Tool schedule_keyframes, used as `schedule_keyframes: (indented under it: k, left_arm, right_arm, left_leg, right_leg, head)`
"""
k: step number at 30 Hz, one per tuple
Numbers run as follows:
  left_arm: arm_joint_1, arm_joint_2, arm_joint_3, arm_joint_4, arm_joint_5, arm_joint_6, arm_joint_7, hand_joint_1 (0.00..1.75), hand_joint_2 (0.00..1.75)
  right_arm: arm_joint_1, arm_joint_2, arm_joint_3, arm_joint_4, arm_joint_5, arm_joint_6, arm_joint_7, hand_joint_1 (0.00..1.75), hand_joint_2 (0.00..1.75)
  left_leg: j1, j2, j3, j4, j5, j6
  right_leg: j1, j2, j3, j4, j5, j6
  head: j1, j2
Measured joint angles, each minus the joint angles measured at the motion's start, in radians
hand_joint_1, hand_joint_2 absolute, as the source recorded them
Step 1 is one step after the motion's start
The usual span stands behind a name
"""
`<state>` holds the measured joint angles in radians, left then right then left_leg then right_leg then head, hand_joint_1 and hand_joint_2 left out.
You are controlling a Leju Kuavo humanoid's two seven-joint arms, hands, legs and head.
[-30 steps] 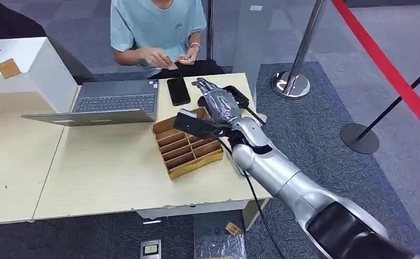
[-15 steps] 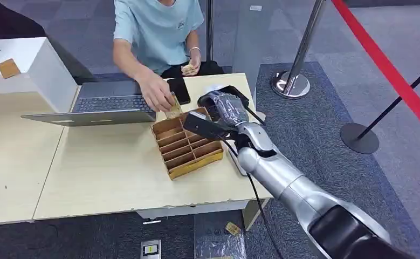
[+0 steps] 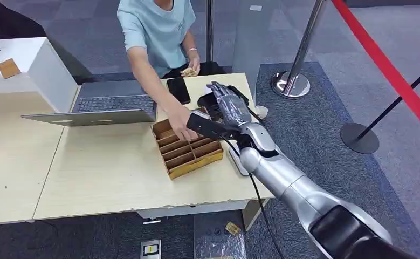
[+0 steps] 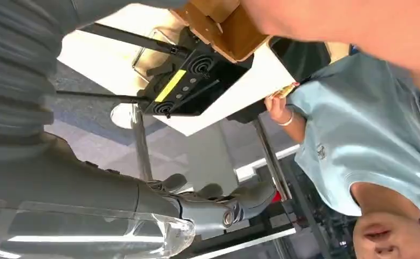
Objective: Pass the card to the sensor for recognition and then transmit it.
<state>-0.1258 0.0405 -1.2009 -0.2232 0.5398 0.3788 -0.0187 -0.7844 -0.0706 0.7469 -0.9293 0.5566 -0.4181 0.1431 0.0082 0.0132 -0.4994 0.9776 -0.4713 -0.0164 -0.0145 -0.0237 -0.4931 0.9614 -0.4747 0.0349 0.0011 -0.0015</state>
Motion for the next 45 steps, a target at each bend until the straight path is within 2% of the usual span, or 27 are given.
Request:
schedule_keyframes:
  k: [6,10,11,12,13,22,26,35,42,45]
  left_arm:
    - [0.000,-0.004,0.000,0.000,-0.002,-0.001,0.006,0.00,1.75]
    - [0.000,-0.005,0.000,0.000,-0.001,-0.003,0.014,0.00,1.75]
    - [0.000,-0.005,0.000,0.000,-0.001,-0.003,0.016,0.00,1.75]
    - [0.000,-0.005,0.000,0.000,-0.001,-0.003,0.016,0.00,1.75]
    - [0.000,-0.005,0.000,0.000,-0.001,-0.003,0.017,0.00,1.75]
    - [0.000,-0.007,0.000,0.000,-0.001,-0.003,0.012,0.00,1.75]
    - [0.000,-0.008,0.000,0.000,0.002,-0.001,0.005,0.00,1.75]
    - [0.000,-0.010,0.000,0.000,0.005,-0.001,0.005,0.00,1.75]
    - [0.000,-0.013,0.000,0.000,0.005,-0.001,0.005,0.00,1.75]
    - [0.000,-0.013,0.000,0.000,0.004,-0.001,0.005,0.00,1.75]
  right_arm:
    - [0.007,0.004,0.003,0.000,0.003,0.007,-0.001,0.03,1.75]
    - [0.019,0.011,0.009,0.006,0.019,0.025,-0.003,0.23,1.75]
    - [0.023,0.012,0.011,0.008,0.021,0.028,-0.003,0.30,1.75]
    - [0.027,0.013,0.012,0.010,0.022,0.030,-0.003,0.66,1.75]
    - [0.031,0.015,0.013,0.010,0.023,0.031,-0.002,0.84,1.75]
    - [0.048,0.024,0.026,0.019,0.023,0.030,-0.006,0.59,1.75]
    - [0.051,0.027,0.029,0.023,0.021,0.031,-0.006,0.40,1.75]
    - [0.054,0.029,0.032,0.025,0.021,0.032,-0.006,0.37,1.75]
    - [0.064,0.031,0.034,0.026,0.035,0.044,-0.003,0.54,1.75]
    - [0.066,0.034,0.037,0.034,0.036,0.047,-0.003,0.54,1.75]
  left_leg:
    - [0.000,0.000,0.000,0.000,0.000,0.000]
    - [0.000,0.000,0.000,0.000,0.000,0.000]
    - [0.000,0.000,0.000,0.000,0.000,0.000]
    - [0.000,0.000,0.000,0.000,0.000,0.000]
    - [0.000,0.000,0.000,0.000,0.000,0.000]
    - [0.000,0.000,0.000,0.000,0.000,0.000]
    - [0.000,0.000,0.000,0.000,0.000,0.000]
    - [0.000,0.000,0.000,0.000,0.000,0.000]
    - [0.000,0.000,0.000,0.000,0.000,0.000]
    - [0.000,0.000,0.000,0.000,0.000,0.000]
  right_leg:
    - [0.000,0.000,0.000,0.000,0.000,0.000]
    - [0.000,0.000,0.000,0.000,0.000,0.000]
    - [0.000,0.000,0.000,0.000,0.000,0.000]
    - [0.000,0.000,0.000,0.000,0.000,0.000]
    - [0.000,0.000,0.000,0.000,0.000,0.000]
    - [0.000,0.000,0.000,0.000,0.000,0.000]
    - [0.000,0.000,0.000,0.000,0.000,0.000]
    - [0.000,0.000,0.000,0.000,0.000,0.000]
    - [0.000,0.000,0.000,0.000,0.000,0.000]
    - [0.000,0.000,0.000,0.000,0.000,0.000]
  head:
    - [0.000,0.000]
    - [0.000,0.000]
    - [0.000,0.000]
    - [0.000,0.000]
    - [0.000,0.000]
    - [0.000,0.000]
    - [0.000,0.000]
    - [0.000,0.000]
    - [0.000,0.000]
    - [0.000,0.000]
